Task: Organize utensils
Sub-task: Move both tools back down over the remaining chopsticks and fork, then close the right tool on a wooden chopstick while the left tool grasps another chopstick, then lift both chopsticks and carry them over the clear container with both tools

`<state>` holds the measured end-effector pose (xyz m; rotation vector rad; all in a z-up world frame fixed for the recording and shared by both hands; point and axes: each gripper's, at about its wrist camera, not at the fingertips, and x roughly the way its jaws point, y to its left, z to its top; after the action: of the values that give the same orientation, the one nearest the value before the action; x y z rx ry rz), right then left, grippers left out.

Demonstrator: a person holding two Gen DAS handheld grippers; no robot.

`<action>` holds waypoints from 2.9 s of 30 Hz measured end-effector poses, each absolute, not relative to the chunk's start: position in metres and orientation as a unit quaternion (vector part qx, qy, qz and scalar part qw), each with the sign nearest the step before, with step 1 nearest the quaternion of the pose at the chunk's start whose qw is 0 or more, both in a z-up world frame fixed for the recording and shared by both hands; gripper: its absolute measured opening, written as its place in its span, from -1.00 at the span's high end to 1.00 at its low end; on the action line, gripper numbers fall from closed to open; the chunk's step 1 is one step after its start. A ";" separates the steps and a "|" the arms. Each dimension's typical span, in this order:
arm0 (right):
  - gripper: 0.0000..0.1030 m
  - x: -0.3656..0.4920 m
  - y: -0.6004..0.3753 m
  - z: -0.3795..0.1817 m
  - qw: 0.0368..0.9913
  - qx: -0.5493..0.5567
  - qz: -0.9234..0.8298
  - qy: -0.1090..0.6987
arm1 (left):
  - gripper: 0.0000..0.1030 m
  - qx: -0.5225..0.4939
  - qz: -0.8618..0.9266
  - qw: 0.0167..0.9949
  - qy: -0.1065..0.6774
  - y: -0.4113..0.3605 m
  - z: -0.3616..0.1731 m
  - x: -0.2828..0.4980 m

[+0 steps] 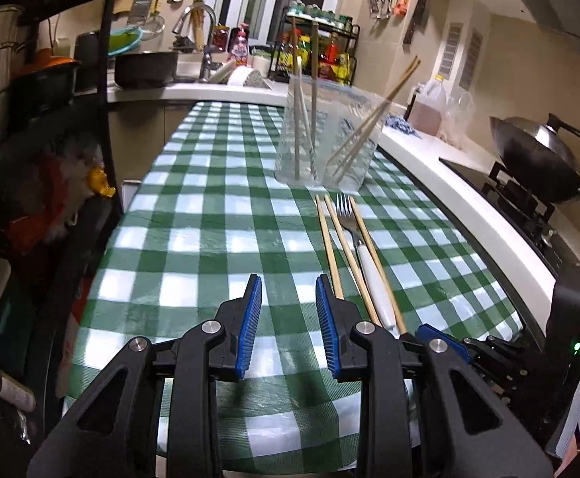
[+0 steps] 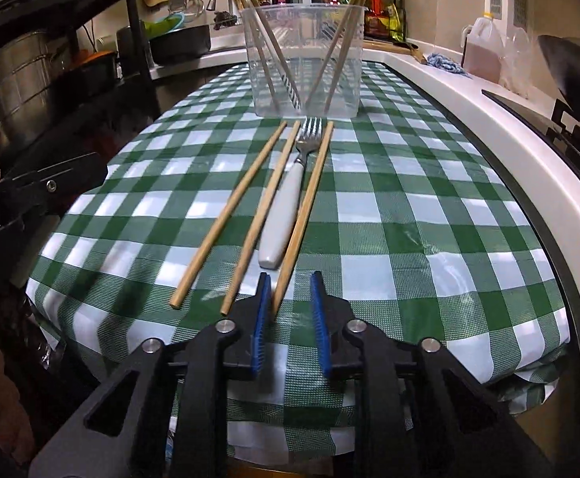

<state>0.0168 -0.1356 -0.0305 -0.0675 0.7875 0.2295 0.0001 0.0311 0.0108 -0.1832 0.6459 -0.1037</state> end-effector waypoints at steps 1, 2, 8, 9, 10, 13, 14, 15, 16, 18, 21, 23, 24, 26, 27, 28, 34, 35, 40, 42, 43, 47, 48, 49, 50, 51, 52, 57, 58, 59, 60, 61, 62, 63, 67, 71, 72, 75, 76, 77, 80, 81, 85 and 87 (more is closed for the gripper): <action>0.88 0.017 -0.138 -0.031 0.916 -0.030 0.111 0.384 | 0.47 -0.089 -0.053 0.941 0.322 0.029 0.008 0.002; 0.89 0.018 -0.140 -0.030 0.916 -0.027 0.110 0.385 | 0.47 -0.089 -0.055 0.940 0.325 0.027 0.006 0.003; 0.91 0.018 -0.160 -0.027 0.921 -0.009 0.088 0.380 | 0.47 -0.087 -0.071 0.934 0.340 0.012 -0.008 0.010; 0.91 0.017 -0.163 -0.027 0.921 -0.008 0.086 0.379 | 0.47 -0.082 -0.074 0.933 0.343 0.007 -0.011 0.011; 0.91 0.017 -0.166 -0.027 0.923 -0.008 0.083 0.377 | 0.47 -0.078 -0.076 0.932 0.345 0.004 -0.013 0.012; 0.91 0.016 -0.175 -0.025 0.926 -0.008 0.075 0.370 | 0.47 -0.067 -0.079 0.928 0.358 -0.006 -0.023 0.015; 0.91 0.016 -0.179 -0.025 0.927 -0.007 0.073 0.368 | 0.47 -0.066 -0.080 0.927 0.360 -0.008 -0.024 0.015; 0.91 0.017 -0.181 -0.025 0.927 -0.006 0.073 0.368 | 0.47 -0.061 -0.082 0.927 0.360 -0.012 -0.025 0.015; 0.91 0.017 -0.184 -0.025 0.927 -0.005 0.073 0.368 | 0.47 -0.056 -0.085 0.928 0.359 -0.015 -0.025 0.014; 0.90 0.017 -0.186 -0.026 0.926 -0.005 0.074 0.370 | 0.47 -0.038 -0.086 0.929 0.358 -0.022 -0.026 0.013; 0.86 0.020 -0.189 -0.030 0.921 0.001 0.077 0.381 | 0.47 -0.017 -0.076 0.926 0.368 -0.027 -0.031 0.015; 0.84 0.020 -0.187 -0.031 0.922 -0.003 0.079 0.378 | 0.47 -0.017 -0.073 0.926 0.371 -0.026 -0.033 0.015; 0.84 0.020 -0.186 -0.031 0.922 -0.004 0.080 0.378 | 0.47 -0.010 -0.071 0.926 0.371 -0.027 -0.033 0.015; 0.84 0.022 -0.185 -0.030 0.922 -0.005 0.083 0.378 | 0.58 -0.009 -0.070 0.926 0.370 -0.027 -0.033 0.015; 0.84 0.022 -0.184 -0.030 0.922 -0.007 0.083 0.378 | 0.71 -0.010 -0.069 0.926 0.370 -0.026 -0.033 0.015; 0.84 0.023 -0.183 -0.030 0.922 -0.008 0.083 0.378 | 0.78 -0.012 -0.068 0.926 0.371 -0.025 -0.032 0.015; 0.90 0.027 -0.182 -0.030 0.922 -0.006 0.087 0.378 | 0.87 -0.030 -0.044 0.927 0.372 -0.010 -0.032 0.017; 0.90 0.027 -0.184 -0.029 0.923 -0.005 0.081 0.376 | 0.87 -0.032 -0.042 0.927 0.371 -0.008 -0.032 0.017; 0.89 0.030 -0.188 -0.031 0.923 -0.003 0.078 0.376 | 0.86 -0.027 -0.041 0.927 0.371 -0.011 -0.034 0.017; 0.89 0.032 -0.188 -0.031 0.923 -0.004 0.080 0.377 | 0.85 -0.025 -0.040 0.928 0.370 -0.013 -0.034 0.019; 0.89 0.032 -0.188 -0.031 0.922 -0.003 0.080 0.378 | 0.85 -0.024 -0.040 0.928 0.369 -0.014 -0.034 0.019; 0.89 0.035 -0.187 -0.031 0.922 -0.006 0.081 0.378 | 0.85 -0.017 -0.037 0.930 0.364 -0.017 -0.035 0.021; 0.89 0.035 -0.187 -0.031 0.922 -0.005 0.082 0.378 | 0.85 -0.017 -0.037 0.931 0.363 -0.017 -0.035 0.022; 0.88 0.036 -0.187 -0.031 0.922 -0.005 0.082 0.378 | 0.85 -0.017 -0.037 0.932 0.361 -0.018 -0.035 0.022; 0.88 0.036 -0.187 -0.031 0.922 -0.006 0.082 0.377 | 0.85 -0.016 -0.036 0.932 0.360 -0.018 -0.035 0.022; 0.88 0.036 -0.187 -0.031 0.923 -0.006 0.082 0.377 | 0.85 -0.014 -0.035 0.933 0.358 -0.019 -0.035 0.022; 0.88 0.037 -0.187 -0.031 0.923 -0.005 0.082 0.377 | 0.85 -0.013 -0.035 0.933 0.358 -0.019 -0.035 0.022; 0.90 0.038 -0.186 -0.031 0.923 -0.009 0.083 0.376 | 0.87 -0.014 -0.036 0.933 0.359 -0.018 -0.034 0.023; 0.90 0.038 -0.186 -0.031 0.923 -0.008 0.083 0.377 | 0.87 -0.018 -0.036 0.932 0.360 -0.017 -0.034 0.022; 0.90 0.038 -0.187 -0.030 0.922 -0.005 0.082 0.378 | 0.87 -0.019 -0.037 0.932 0.360 -0.017 -0.034 0.022; 0.90 0.037 -0.187 -0.029 0.922 -0.004 0.082 0.377 | 0.87 -0.021 -0.037 0.932 0.360 -0.016 -0.033 0.022; 0.90 0.036 -0.187 -0.027 0.923 -0.004 0.082 0.375 | 0.87 -0.023 -0.038 0.933 0.357 -0.015 -0.030 0.021; 0.90 0.034 -0.187 -0.024 0.925 -0.006 0.083 0.372 | 0.87 -0.024 -0.039 0.934 0.354 -0.015 -0.029 0.020; 0.90 0.032 -0.186 -0.019 0.926 -0.008 0.084 0.368 | 0.87 -0.022 -0.039 0.936 0.349 -0.015 -0.026 0.017; 0.90 0.023 -0.186 -0.002 0.934 -0.013 0.084 0.348 | 0.87 -0.018 -0.041 0.941 0.335 -0.014 -0.017 0.010; 0.90 0.011 -0.186 0.020 0.943 -0.021 0.081 0.323 | 0.87 -0.016 -0.039 0.948 0.314 -0.010 -0.005 0.001; 0.90 0.009 -0.186 0.025 0.944 -0.022 0.081 0.319 | 0.87 -0.015 -0.039 0.950 0.310 -0.010 -0.002 -0.001; 0.90 0.003 -0.187 0.041 0.950 -0.025 0.081 0.302 | 0.87 -0.015 -0.039 0.954 0.296 -0.008 0.006 -0.007; 0.90 0.000 -0.186 0.048 0.952 -0.026 0.082 0.294 | 0.87 -0.015 -0.039 0.956 0.292 -0.007 0.009 -0.009; 0.90 -0.001 -0.186 0.053 0.953 -0.027 0.083 0.289 | 0.87 -0.014 -0.039 0.957 0.287 -0.007 0.012 -0.011; 0.90 -0.005 -0.186 0.069 0.958 -0.029 0.084 0.272 | 0.87 -0.012 -0.042 0.960 0.277 -0.006 0.020 -0.014; 0.90 -0.005 -0.185 0.074 0.960 -0.028 0.085 0.267 | 0.87 -0.014 -0.044 0.961 0.273 -0.004 0.023 -0.015; 0.90 -0.008 -0.187 0.090 0.963 -0.026 0.090 0.254 | 0.87 -0.026 -0.049 0.964 0.260 0.002 0.035 -0.020; 0.90 -0.009 -0.188 0.096 0.964 -0.025 0.090 0.249 | 0.87 -0.033 -0.051 0.965 0.256 0.006 0.041 -0.021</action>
<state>-0.0086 -0.1882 0.0959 -0.0503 0.5049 0.1820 -0.0211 0.0058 0.0410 -0.0672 0.5177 -0.1035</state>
